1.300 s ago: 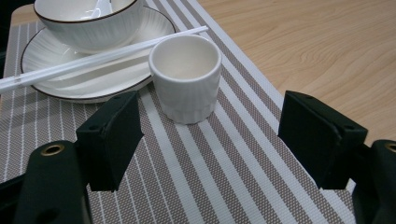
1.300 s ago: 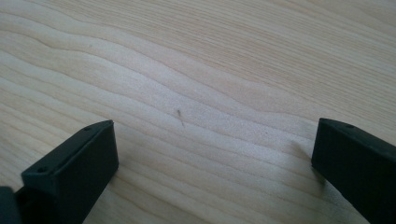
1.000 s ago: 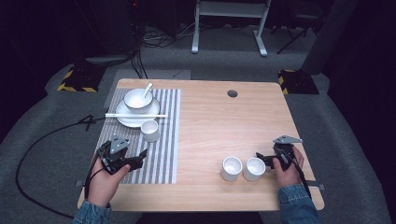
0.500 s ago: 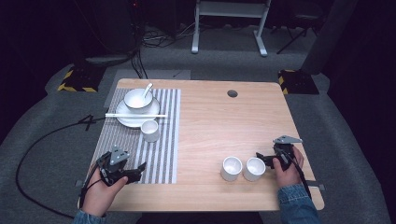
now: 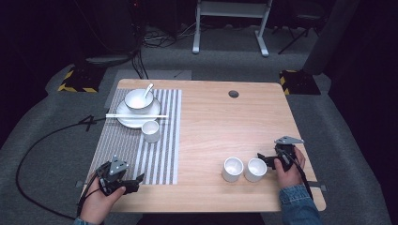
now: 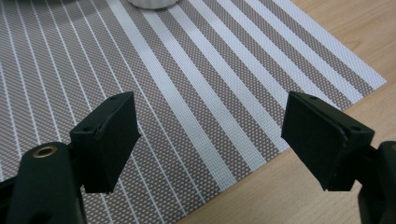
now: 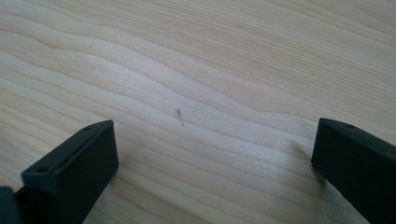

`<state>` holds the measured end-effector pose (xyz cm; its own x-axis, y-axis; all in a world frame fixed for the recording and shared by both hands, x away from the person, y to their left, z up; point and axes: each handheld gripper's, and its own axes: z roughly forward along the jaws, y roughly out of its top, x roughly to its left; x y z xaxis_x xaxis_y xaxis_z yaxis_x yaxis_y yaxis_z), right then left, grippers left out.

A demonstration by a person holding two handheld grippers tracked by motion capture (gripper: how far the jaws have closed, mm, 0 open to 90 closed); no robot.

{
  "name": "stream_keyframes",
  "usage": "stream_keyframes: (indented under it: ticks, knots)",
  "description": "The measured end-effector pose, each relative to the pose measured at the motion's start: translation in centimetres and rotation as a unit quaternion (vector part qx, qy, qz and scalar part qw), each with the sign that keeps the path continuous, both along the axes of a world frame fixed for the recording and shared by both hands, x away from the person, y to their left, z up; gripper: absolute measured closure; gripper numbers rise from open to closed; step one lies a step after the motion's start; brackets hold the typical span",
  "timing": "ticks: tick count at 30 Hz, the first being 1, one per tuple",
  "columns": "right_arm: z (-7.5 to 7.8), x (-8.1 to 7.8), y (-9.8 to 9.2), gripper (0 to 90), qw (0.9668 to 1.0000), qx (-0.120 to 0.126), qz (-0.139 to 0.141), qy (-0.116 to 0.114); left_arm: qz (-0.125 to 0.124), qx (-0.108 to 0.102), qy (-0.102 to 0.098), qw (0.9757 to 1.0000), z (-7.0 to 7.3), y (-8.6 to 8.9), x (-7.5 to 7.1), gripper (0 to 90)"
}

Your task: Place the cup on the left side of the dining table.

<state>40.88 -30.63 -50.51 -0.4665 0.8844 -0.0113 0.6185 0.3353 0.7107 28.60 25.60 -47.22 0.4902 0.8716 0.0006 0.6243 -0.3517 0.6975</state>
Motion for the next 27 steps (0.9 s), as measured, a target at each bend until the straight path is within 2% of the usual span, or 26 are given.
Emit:
stream_keyframes:
  ticks: [5,9,16,20,22,27]
  knots:
    - [0.0,0.0,0.0,0.3,1.0000,0.000,0.000,0.000,-0.011,0.003,0.009,0.9999,-0.9,0.2,-0.4,19.1]
    - [0.0,0.0,0.0,0.3,1.0000,0.000,0.000,0.000,-0.010,0.000,0.013,0.9999,-1.7,0.4,-0.6,19.1]
    - [0.0,0.0,0.0,0.3,1.0000,0.000,0.000,0.000,-0.016,0.007,0.017,0.9997,-2.9,0.5,-0.8,19.0]
    - [0.0,0.0,0.0,0.3,1.0000,0.000,0.000,0.000,-0.019,-0.005,0.006,0.9998,-3.3,0.7,-1.1,17.2]
    - [0.0,0.0,0.0,0.3,1.0000,0.000,0.000,0.000,-0.020,-0.014,-0.007,0.9997,-3.6,0.7,-1.2,15.2]
    - [0.0,0.0,0.0,0.3,1.0000,0.000,0.000,0.000,-0.012,-0.015,-0.013,0.9997,-3.7,0.7,-1.4,14.5]
